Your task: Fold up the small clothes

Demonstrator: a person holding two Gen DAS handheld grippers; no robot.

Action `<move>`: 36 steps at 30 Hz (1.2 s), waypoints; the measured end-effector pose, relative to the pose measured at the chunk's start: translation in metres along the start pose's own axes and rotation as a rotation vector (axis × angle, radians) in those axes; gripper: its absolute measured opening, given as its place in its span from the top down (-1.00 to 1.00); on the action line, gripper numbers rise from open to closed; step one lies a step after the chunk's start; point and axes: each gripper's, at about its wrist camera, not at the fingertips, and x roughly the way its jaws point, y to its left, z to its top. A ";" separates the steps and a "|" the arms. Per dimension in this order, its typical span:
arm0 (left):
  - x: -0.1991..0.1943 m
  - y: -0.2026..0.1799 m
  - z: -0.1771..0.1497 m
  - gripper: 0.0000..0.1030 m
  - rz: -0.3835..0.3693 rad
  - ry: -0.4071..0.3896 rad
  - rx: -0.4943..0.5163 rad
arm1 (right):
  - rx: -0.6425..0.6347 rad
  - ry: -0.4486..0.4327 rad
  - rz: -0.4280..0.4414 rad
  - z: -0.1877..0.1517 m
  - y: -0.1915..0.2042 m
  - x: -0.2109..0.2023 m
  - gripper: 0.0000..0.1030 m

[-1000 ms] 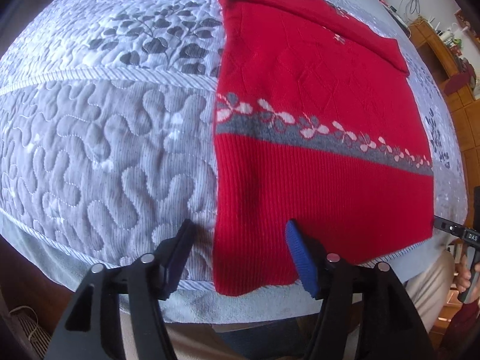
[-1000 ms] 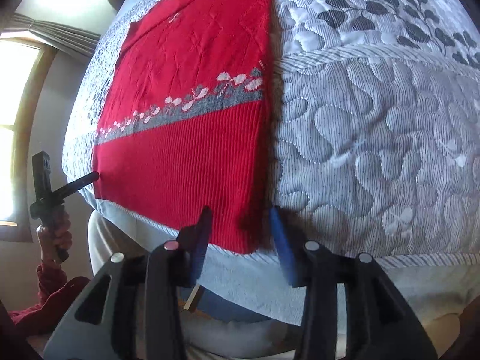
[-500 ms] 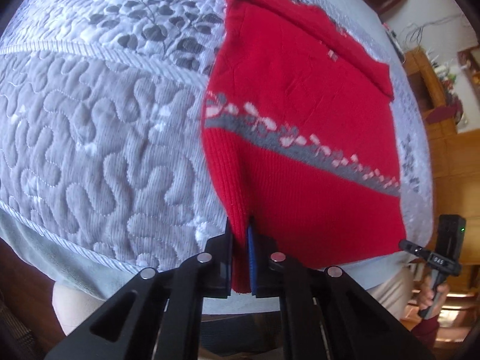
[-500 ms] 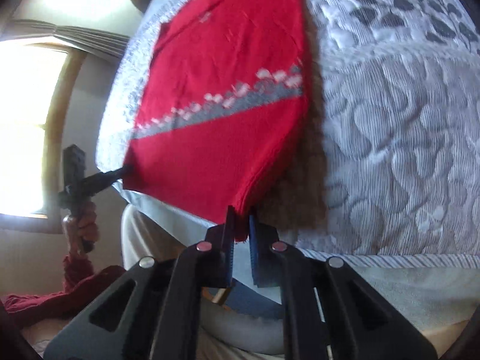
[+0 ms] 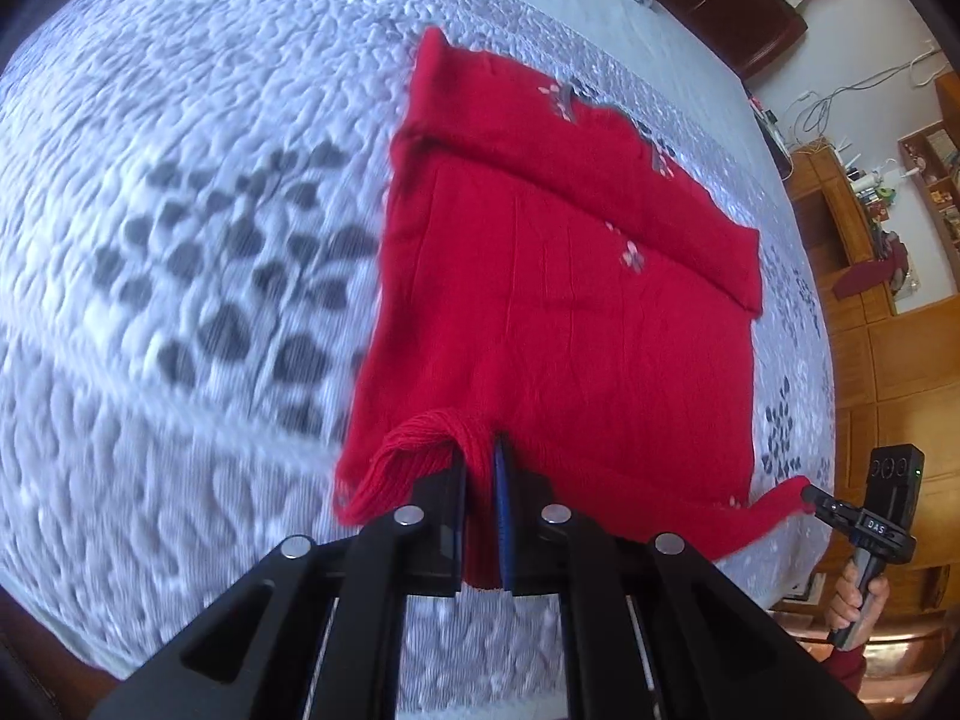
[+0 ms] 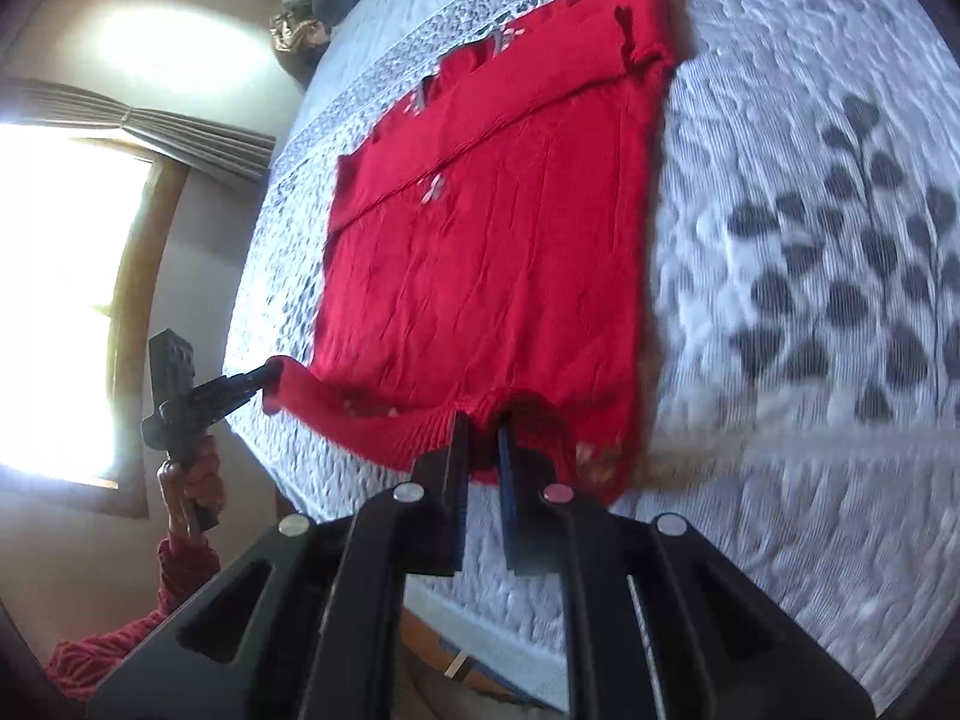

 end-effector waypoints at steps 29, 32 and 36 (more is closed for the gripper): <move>0.036 -0.035 0.084 -0.10 0.294 -0.072 0.250 | -0.149 0.059 -0.180 0.097 -0.010 0.043 0.20; 0.049 -0.040 0.086 -0.10 0.312 -0.065 0.281 | -0.158 0.086 -0.191 0.102 -0.012 0.054 0.20; 0.060 -0.043 0.090 -0.10 0.313 -0.053 0.328 | -0.153 0.124 -0.183 0.112 -0.018 0.066 0.20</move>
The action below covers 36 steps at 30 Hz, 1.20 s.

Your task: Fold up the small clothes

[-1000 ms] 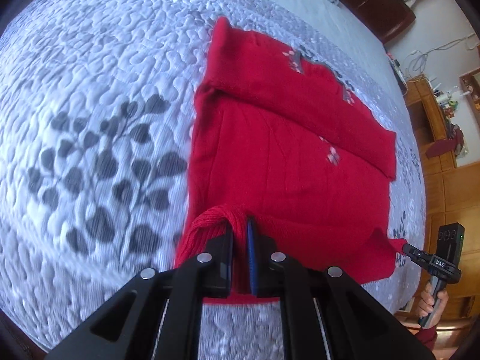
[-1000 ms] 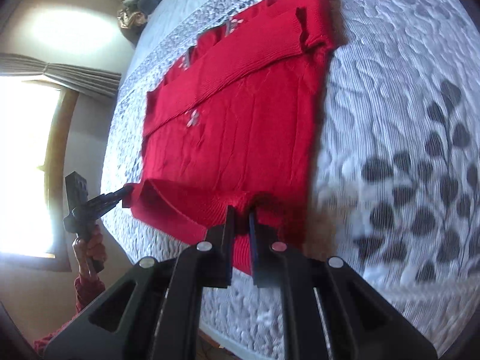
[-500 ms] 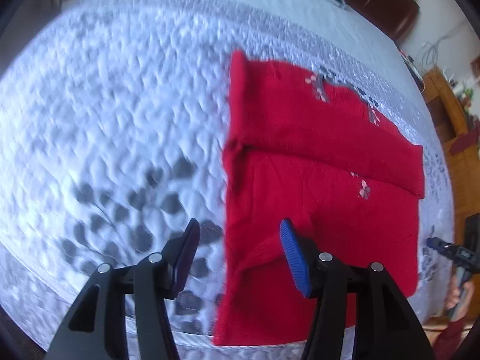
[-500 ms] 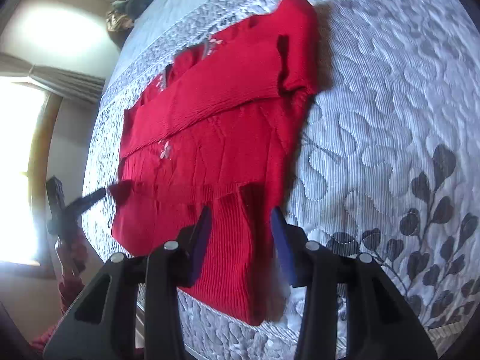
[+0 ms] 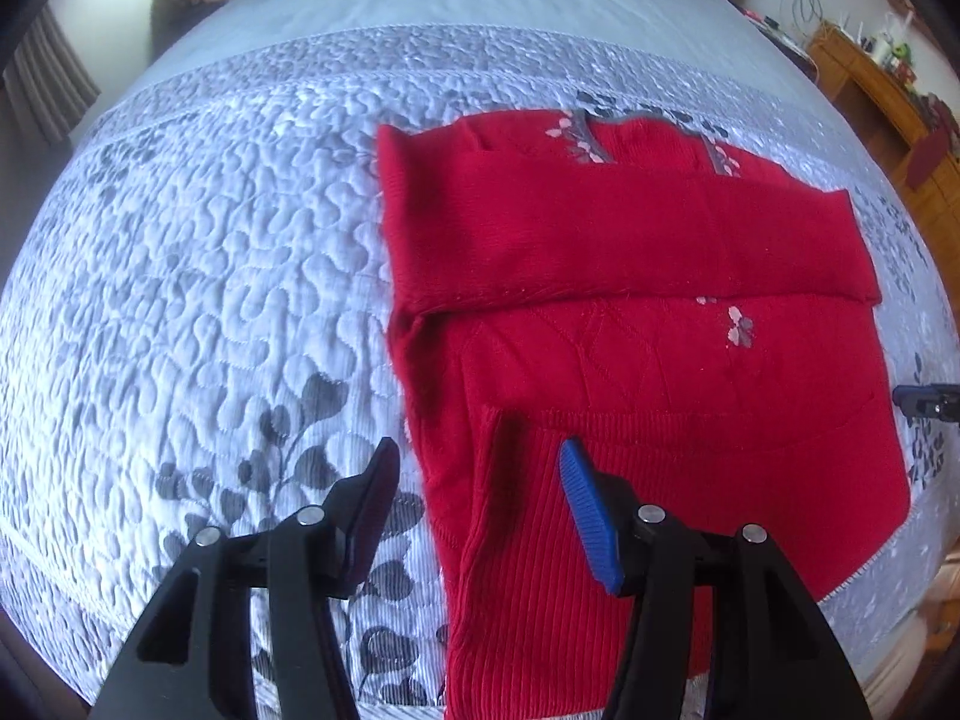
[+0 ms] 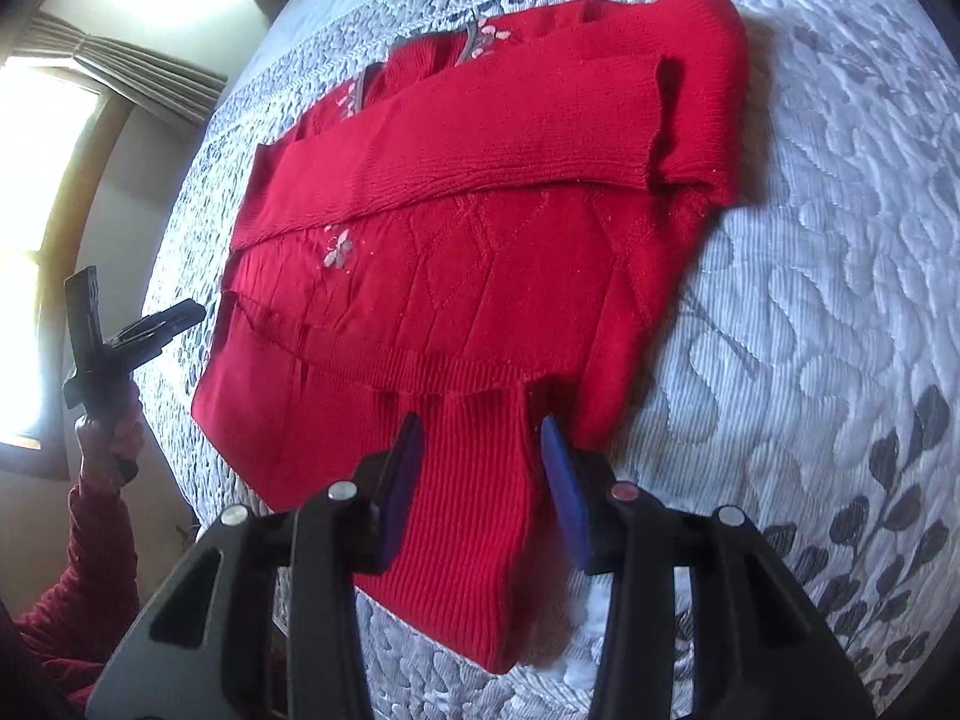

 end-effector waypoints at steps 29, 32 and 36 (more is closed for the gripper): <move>0.031 -0.004 -0.005 -0.08 -0.063 0.017 0.114 | -0.034 0.018 -0.040 0.003 -0.014 0.008 -0.05; 0.031 -0.010 -0.005 -0.09 -0.069 0.014 0.147 | -0.052 0.019 -0.049 0.002 -0.012 0.010 -0.05; 0.037 -0.012 -0.006 -0.09 -0.057 0.019 0.163 | -0.109 0.024 -0.023 -0.006 -0.003 0.011 -0.03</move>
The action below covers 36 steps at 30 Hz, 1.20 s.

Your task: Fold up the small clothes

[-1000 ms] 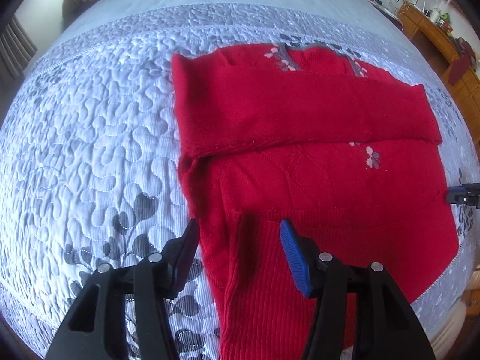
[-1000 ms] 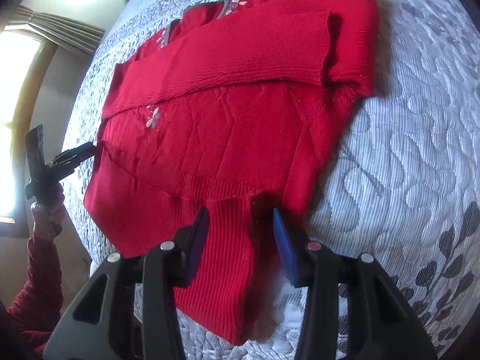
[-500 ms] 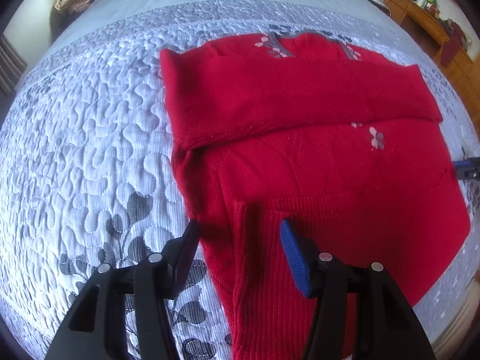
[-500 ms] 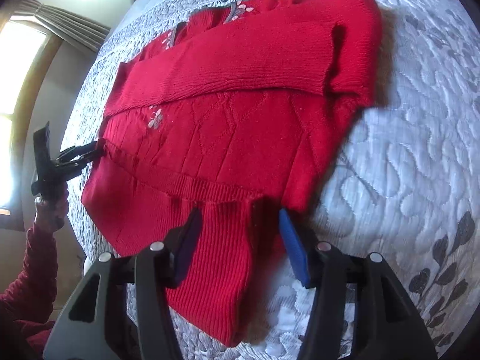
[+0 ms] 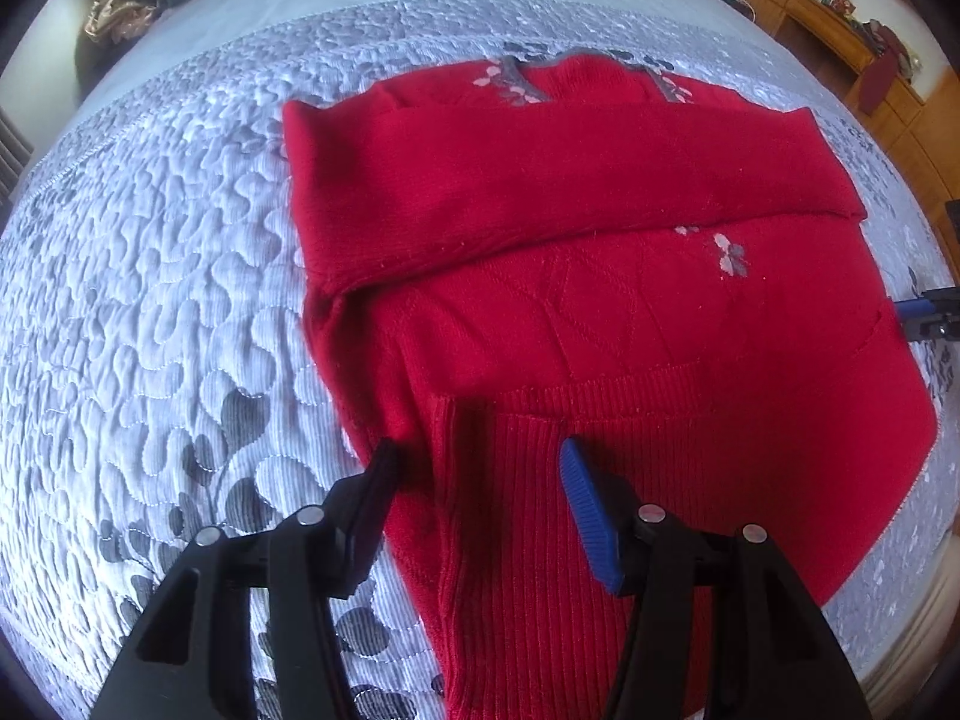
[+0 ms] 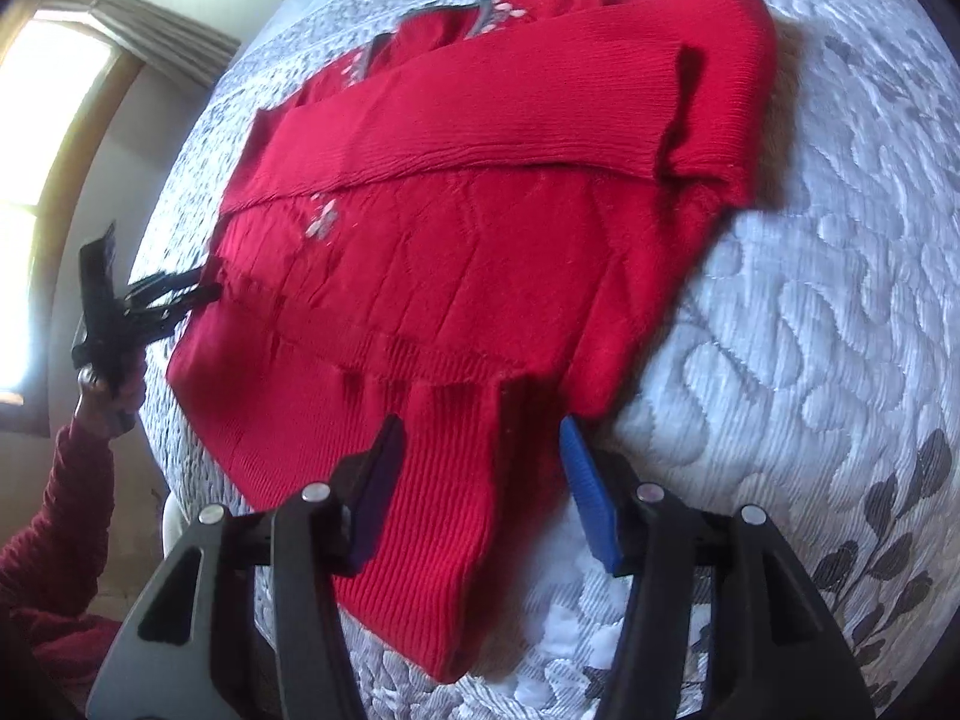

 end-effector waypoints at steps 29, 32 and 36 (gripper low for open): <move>0.007 0.002 0.008 0.68 -0.003 0.026 -0.060 | 0.035 0.015 0.029 -0.008 0.003 0.016 0.92; 0.000 0.006 0.003 0.90 -0.039 0.003 -0.088 | 0.062 -0.017 0.082 -0.011 -0.001 0.008 0.93; -0.027 0.007 -0.004 0.91 -0.043 -0.079 -0.108 | 0.074 -0.091 0.142 -0.013 -0.001 -0.013 0.93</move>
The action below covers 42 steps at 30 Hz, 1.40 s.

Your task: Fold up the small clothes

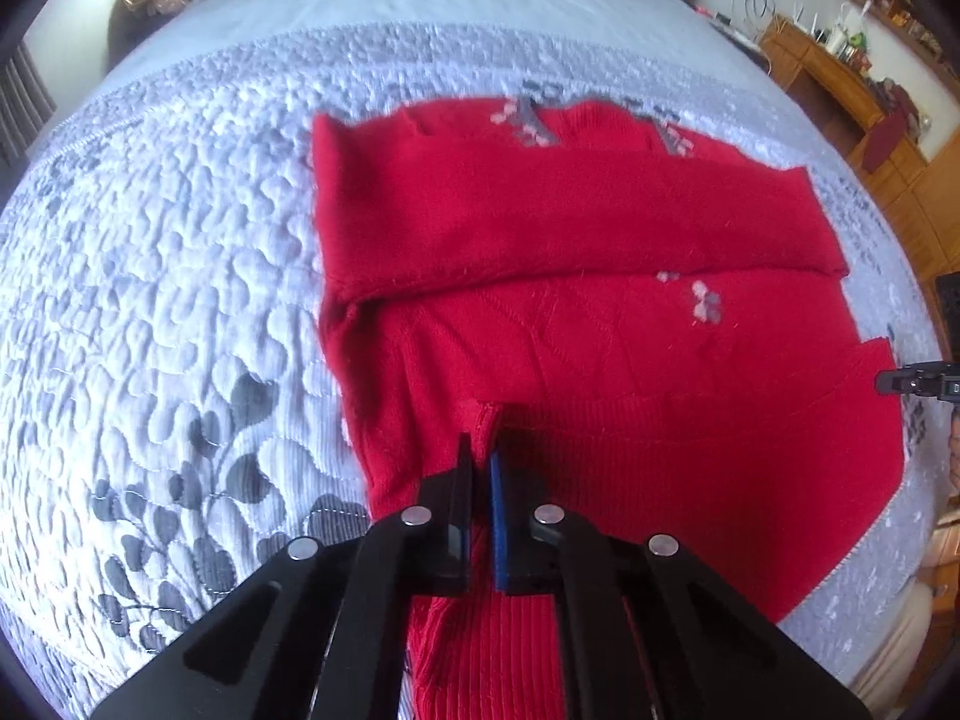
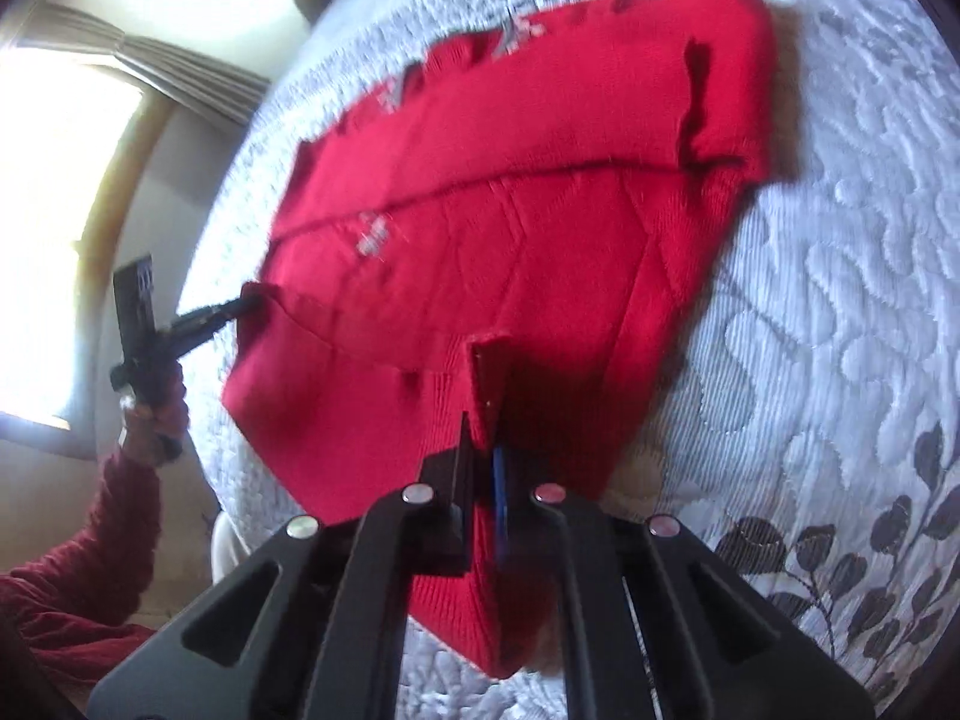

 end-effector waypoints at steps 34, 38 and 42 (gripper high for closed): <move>0.127 0.045 0.218 0.89 0.245 -0.040 -0.165 | 0.136 -0.105 -0.313 0.235 -0.067 0.032 0.93; 0.135 0.036 0.208 0.63 0.313 -0.040 -0.098 | 0.137 -0.090 -0.341 0.228 -0.069 0.042 0.74; 0.102 0.034 0.190 0.22 0.281 -0.044 -0.082 | 0.100 -0.124 -0.339 0.206 -0.056 0.018 0.48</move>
